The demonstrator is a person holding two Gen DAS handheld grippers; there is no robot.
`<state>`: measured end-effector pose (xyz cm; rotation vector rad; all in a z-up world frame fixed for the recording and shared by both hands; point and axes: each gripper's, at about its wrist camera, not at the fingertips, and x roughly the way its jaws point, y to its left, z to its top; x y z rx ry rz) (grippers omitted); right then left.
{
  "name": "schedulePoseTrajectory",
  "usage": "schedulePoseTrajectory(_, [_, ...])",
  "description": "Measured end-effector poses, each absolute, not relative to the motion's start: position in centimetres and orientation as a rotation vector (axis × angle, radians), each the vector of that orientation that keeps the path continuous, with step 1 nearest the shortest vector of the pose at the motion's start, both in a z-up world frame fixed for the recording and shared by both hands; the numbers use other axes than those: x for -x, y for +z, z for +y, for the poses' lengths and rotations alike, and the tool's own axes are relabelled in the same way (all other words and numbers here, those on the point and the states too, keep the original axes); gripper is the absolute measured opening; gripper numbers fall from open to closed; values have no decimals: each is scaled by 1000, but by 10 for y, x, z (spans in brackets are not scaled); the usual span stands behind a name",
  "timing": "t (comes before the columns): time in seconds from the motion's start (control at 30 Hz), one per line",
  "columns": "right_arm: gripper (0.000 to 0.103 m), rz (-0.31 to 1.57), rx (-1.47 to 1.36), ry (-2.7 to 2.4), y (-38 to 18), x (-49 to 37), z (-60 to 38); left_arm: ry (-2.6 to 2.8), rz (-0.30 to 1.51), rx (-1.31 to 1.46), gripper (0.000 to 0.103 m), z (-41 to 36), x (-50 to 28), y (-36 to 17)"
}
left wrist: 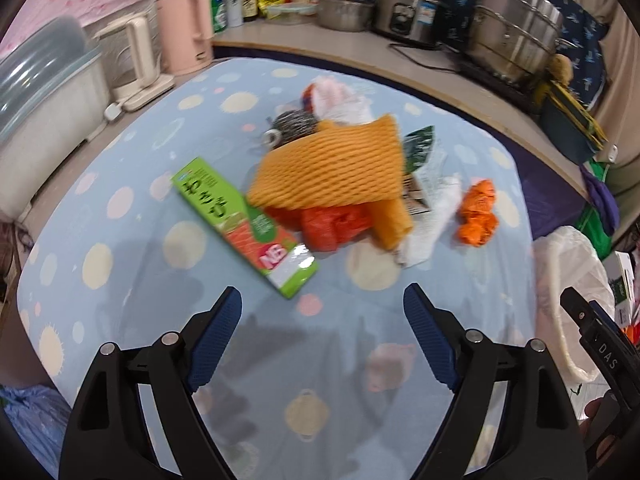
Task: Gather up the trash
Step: 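Move both tools back to the table toward the wasabi box and orange wrapper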
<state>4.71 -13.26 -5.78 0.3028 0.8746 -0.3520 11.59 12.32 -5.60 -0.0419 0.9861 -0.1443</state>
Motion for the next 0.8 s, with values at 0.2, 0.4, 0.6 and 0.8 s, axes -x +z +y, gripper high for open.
schedulePoseTrajectory(0.2, [65,868,-277,-291,-64,-85,-109,-83,1002,57,82,148,-124,-69])
schedulePoseTrajectory(0.4, [65,849,-268,-277,-67,-128,-105,-34,1010,75,85,164,-139,-78])
schedulePoseTrajectory(0.6, [65,857,-268,-303,-79,-163,-111,-2,1035,91,86,173,-154,-89])
schedulePoseTrajectory(0.8, [65,896,-268,-321,-99,-183,-116,13,1051,110,87,171,-171,-99])
